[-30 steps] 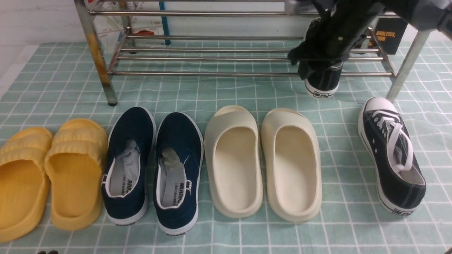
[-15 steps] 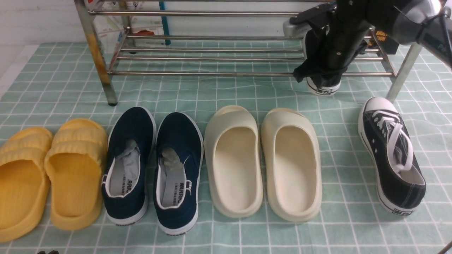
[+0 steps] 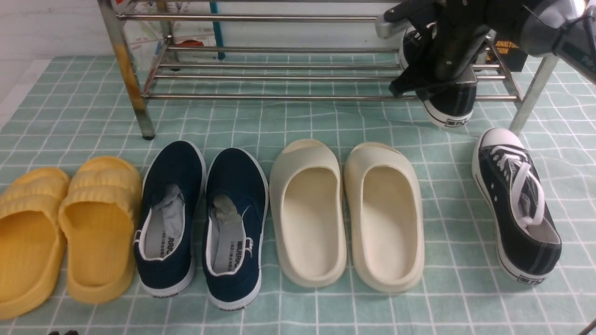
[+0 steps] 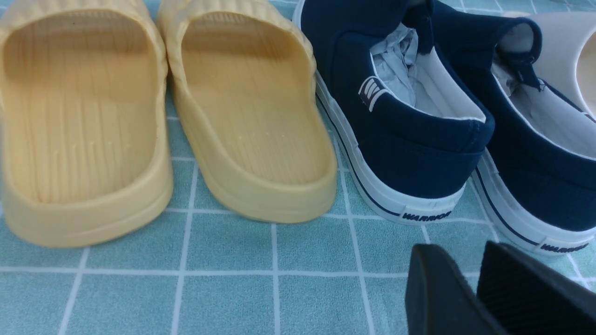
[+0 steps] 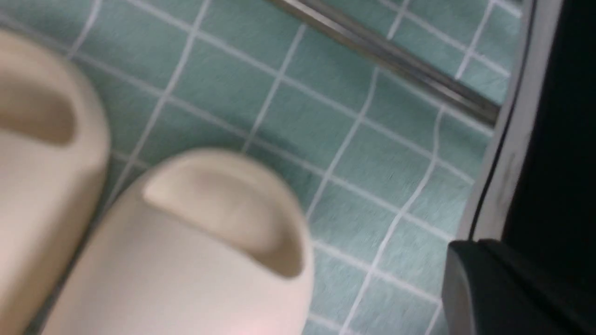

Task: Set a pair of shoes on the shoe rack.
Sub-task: Use the right arm to put a shoe into the shoe rack, then use the right arm to grab the shoe closest to it

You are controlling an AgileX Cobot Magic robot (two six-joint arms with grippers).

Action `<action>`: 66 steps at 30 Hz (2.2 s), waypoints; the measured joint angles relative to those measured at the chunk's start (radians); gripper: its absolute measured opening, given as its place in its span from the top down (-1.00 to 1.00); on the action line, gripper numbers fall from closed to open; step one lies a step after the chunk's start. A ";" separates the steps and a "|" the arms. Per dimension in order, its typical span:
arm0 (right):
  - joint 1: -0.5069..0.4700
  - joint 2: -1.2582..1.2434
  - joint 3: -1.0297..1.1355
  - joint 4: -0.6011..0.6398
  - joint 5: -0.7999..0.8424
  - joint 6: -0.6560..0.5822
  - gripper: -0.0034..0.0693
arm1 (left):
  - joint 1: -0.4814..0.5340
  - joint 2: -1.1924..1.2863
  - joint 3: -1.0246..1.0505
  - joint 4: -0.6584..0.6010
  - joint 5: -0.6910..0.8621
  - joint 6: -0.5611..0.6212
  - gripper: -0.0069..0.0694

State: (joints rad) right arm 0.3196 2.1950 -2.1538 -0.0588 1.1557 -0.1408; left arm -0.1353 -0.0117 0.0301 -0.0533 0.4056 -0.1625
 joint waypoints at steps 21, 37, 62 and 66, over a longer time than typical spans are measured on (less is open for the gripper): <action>-0.090 -0.030 0.144 -0.074 0.059 -0.025 0.87 | 0.000 0.000 0.000 0.000 0.000 0.000 0.34; -0.090 -0.092 0.151 0.098 -0.024 -0.025 0.87 | 0.000 0.000 0.000 0.000 0.000 0.000 0.32; -0.090 -1.186 1.130 0.140 -0.284 -0.002 0.87 | 0.000 0.000 0.000 -0.002 0.000 0.000 0.27; -0.090 -1.499 1.476 0.175 -0.605 0.008 0.87 | 0.000 0.000 0.000 -0.002 0.000 0.000 0.26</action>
State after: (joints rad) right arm 0.2299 0.6959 -0.6781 0.1165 0.5507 -0.1326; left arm -0.1353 -0.0117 0.0301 -0.0556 0.4056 -0.1625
